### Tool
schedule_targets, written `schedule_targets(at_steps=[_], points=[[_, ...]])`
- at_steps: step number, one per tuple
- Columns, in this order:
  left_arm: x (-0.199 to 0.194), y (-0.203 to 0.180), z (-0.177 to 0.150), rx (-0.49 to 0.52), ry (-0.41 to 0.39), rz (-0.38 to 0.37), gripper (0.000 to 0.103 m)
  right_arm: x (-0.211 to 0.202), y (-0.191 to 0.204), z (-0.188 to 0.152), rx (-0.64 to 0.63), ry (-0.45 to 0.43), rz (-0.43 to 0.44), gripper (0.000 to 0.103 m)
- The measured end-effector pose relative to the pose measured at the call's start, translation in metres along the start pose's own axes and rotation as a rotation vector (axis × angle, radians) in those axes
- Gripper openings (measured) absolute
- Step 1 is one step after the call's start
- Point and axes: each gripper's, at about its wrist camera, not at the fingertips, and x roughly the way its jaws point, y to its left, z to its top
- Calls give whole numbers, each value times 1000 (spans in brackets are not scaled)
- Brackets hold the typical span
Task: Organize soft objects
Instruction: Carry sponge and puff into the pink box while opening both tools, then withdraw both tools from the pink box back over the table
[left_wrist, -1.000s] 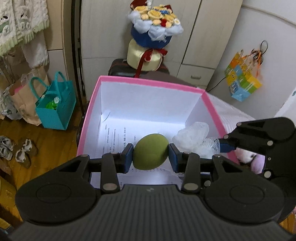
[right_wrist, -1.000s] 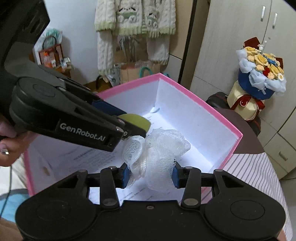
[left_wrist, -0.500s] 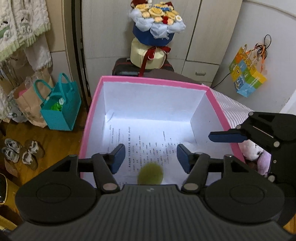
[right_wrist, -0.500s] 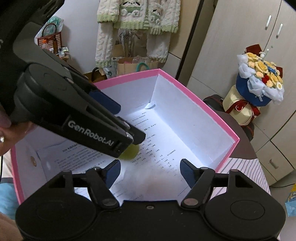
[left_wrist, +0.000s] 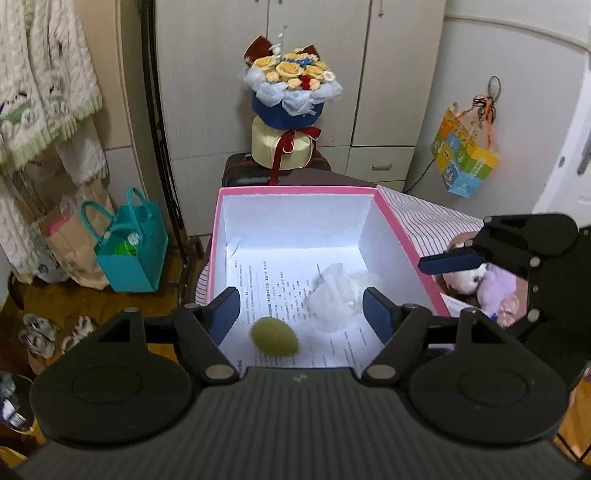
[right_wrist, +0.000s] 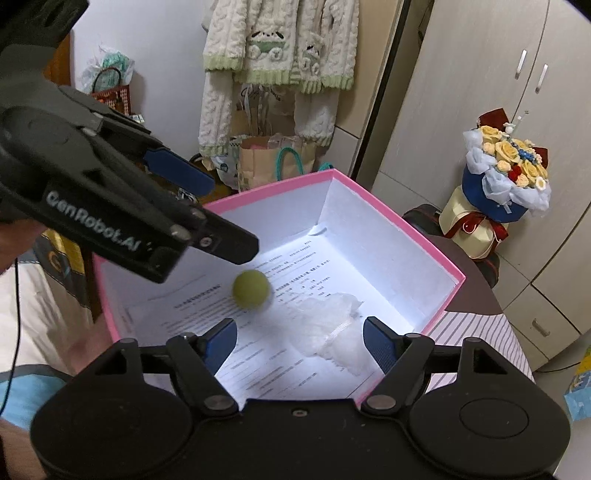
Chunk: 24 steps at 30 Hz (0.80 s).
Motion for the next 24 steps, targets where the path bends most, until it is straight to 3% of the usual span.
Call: schedule_targets(at_steps=[15, 24], points=[[-87, -44, -37, 128, -81, -69, 86, -101, 27, -35, 20, -82, -39, 80], [-92, -86, -63, 185, -28, -201, 86, -156, 26, -96, 72, -103, -52, 81]])
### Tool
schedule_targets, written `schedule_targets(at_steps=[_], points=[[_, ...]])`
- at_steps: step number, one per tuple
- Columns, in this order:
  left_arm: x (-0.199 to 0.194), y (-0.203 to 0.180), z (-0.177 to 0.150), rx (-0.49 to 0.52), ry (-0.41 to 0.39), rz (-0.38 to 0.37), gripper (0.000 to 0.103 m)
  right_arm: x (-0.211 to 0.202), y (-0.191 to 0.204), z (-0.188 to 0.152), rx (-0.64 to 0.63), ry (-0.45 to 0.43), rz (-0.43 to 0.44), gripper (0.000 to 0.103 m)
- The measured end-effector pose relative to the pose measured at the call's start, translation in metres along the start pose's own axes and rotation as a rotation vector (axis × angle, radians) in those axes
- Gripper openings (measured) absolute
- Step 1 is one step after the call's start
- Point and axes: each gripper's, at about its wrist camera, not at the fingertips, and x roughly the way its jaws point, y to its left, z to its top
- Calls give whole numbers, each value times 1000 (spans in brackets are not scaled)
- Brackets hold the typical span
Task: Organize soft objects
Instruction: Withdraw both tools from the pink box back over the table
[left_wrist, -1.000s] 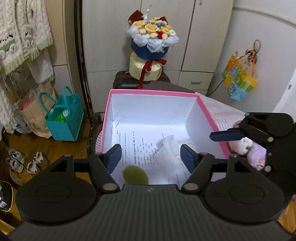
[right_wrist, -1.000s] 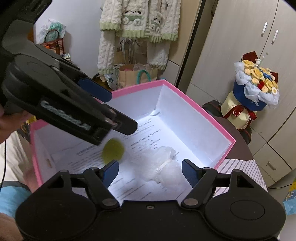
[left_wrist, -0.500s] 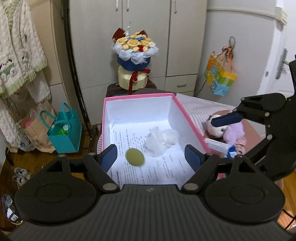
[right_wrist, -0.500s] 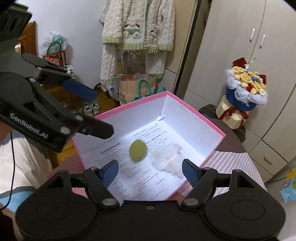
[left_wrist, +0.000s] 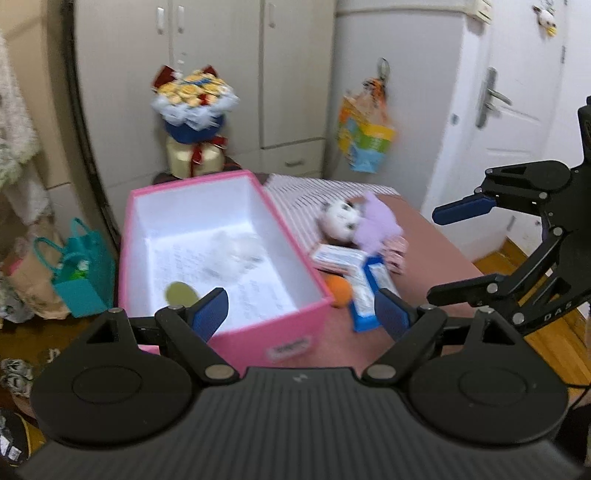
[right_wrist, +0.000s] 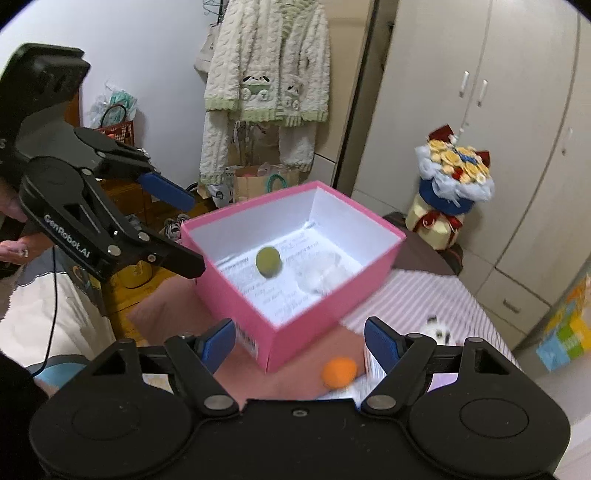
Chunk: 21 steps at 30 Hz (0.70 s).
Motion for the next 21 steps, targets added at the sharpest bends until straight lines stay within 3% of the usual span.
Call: schedule_targets(at_steps=[13, 21], points=[[61, -68, -14, 4, 65, -160, 82, 7, -17, -81, 44, 33, -8, 81], [124, -91, -33, -46, 112, -170, 79, 48, -38, -125, 91, -15, -12, 81]])
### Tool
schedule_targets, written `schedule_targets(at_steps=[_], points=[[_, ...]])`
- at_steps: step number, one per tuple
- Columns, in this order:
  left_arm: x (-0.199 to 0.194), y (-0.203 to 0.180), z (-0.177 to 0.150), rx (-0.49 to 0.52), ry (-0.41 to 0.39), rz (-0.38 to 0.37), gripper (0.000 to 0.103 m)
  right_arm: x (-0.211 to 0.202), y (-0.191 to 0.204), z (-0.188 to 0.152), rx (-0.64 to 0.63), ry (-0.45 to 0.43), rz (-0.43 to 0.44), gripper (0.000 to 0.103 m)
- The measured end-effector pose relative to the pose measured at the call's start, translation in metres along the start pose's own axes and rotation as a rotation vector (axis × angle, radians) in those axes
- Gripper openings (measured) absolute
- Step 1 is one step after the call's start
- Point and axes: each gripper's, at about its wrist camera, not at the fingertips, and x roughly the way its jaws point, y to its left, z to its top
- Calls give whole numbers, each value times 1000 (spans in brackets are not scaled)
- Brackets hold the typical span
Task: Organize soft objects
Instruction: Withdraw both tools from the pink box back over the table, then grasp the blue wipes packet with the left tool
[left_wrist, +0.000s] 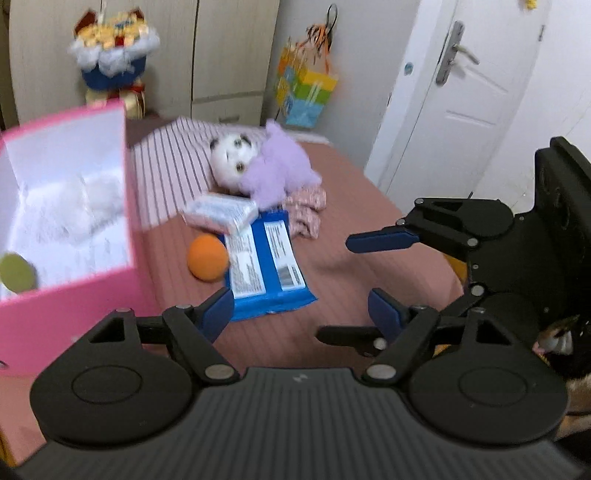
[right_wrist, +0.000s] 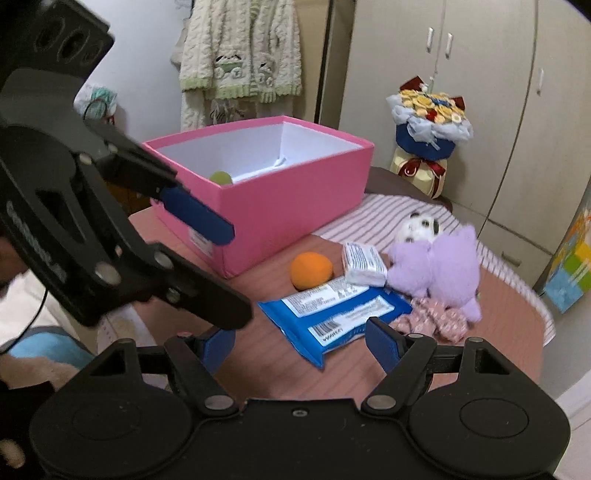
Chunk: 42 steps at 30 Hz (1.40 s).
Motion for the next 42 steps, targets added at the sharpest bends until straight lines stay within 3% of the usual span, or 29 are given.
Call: schedule_targets(at_steps=[2, 8, 14, 16, 22, 27, 29, 33, 37, 42], points=[[14, 4, 0, -25, 18, -9, 77, 11, -8, -10, 33, -9, -4, 81], [43, 17, 1, -104, 0, 67, 77, 35, -21, -30, 83, -14, 12, 81], [70, 29, 9, -209, 48, 76, 77, 56, -17, -30, -7, 38, 44, 81], [76, 31, 10, -229, 54, 76, 77, 60, -16, -25, -20, 19, 40, 81], [89, 25, 11, -194, 28, 167, 77, 69, -18, -26, -14, -25, 30, 86], [93, 23, 9, -181, 44, 158, 76, 73, -32, -37, 91, -65, 67, 91], [92, 21, 7, -165, 40, 167, 70, 73, -33, -42, 105, -94, 65, 90], [91, 16, 5, -152, 41, 164, 66, 73, -29, -49, 107, -140, 64, 83], [94, 7, 6, -108, 70, 210, 65, 73, -25, -50, 123, -144, 49, 80], [91, 1, 1, -90, 39, 203, 60, 72, -19, -56, 144, -176, 25, 76]])
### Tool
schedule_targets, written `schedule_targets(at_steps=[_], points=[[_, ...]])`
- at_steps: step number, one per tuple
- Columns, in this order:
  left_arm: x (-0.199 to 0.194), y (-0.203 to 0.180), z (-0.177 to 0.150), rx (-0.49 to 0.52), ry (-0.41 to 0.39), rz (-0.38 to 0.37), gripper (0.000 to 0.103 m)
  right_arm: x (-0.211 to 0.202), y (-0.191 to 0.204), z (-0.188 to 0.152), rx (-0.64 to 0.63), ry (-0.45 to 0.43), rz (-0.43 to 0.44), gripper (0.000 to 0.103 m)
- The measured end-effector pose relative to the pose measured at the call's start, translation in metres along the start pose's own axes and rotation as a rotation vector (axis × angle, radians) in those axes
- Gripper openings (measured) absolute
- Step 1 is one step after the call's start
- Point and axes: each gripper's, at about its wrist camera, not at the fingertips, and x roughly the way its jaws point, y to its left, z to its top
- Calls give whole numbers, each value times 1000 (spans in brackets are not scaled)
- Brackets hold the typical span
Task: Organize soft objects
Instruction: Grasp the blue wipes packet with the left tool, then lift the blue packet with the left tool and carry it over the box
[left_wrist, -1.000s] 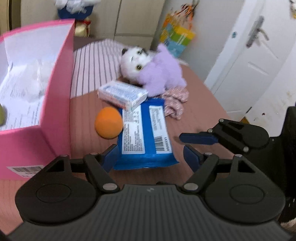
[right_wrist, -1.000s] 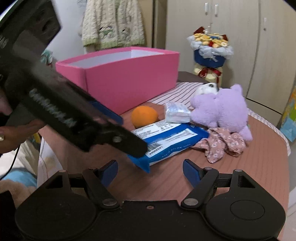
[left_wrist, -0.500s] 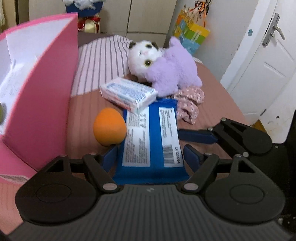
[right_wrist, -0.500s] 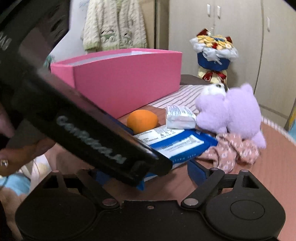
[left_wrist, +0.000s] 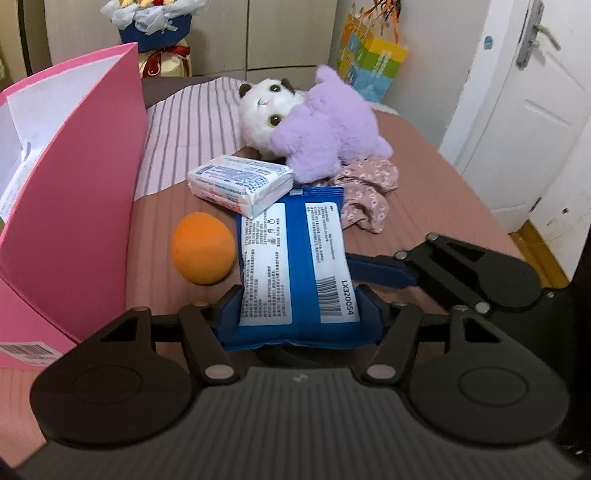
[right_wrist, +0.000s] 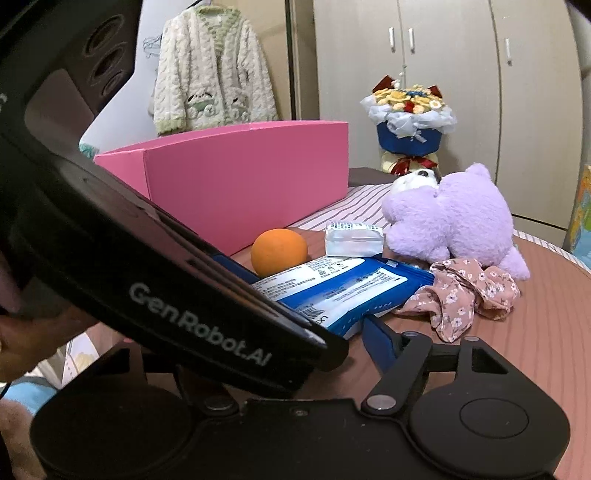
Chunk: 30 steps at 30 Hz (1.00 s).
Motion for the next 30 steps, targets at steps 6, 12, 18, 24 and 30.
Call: schedule_targets(at_steps=[6, 12, 18, 24, 30], points=[[-7, 0, -4, 9, 9, -29, 58, -5, 9, 1, 5, -1, -30, 64], [-16, -4, -9, 13, 31, -62, 58, -15, 13, 0, 28, 9, -33, 62], [-32, -10, -12, 12, 53, -63, 58, -29, 21, 5, 39, 29, -33, 62], [-56, -13, -15, 1, 60, -79, 58, -45, 32, 16, 43, 57, -25, 61], [-78, -11, -17, -13, 81, -123, 58, -63, 46, 29, 37, 105, -23, 61]])
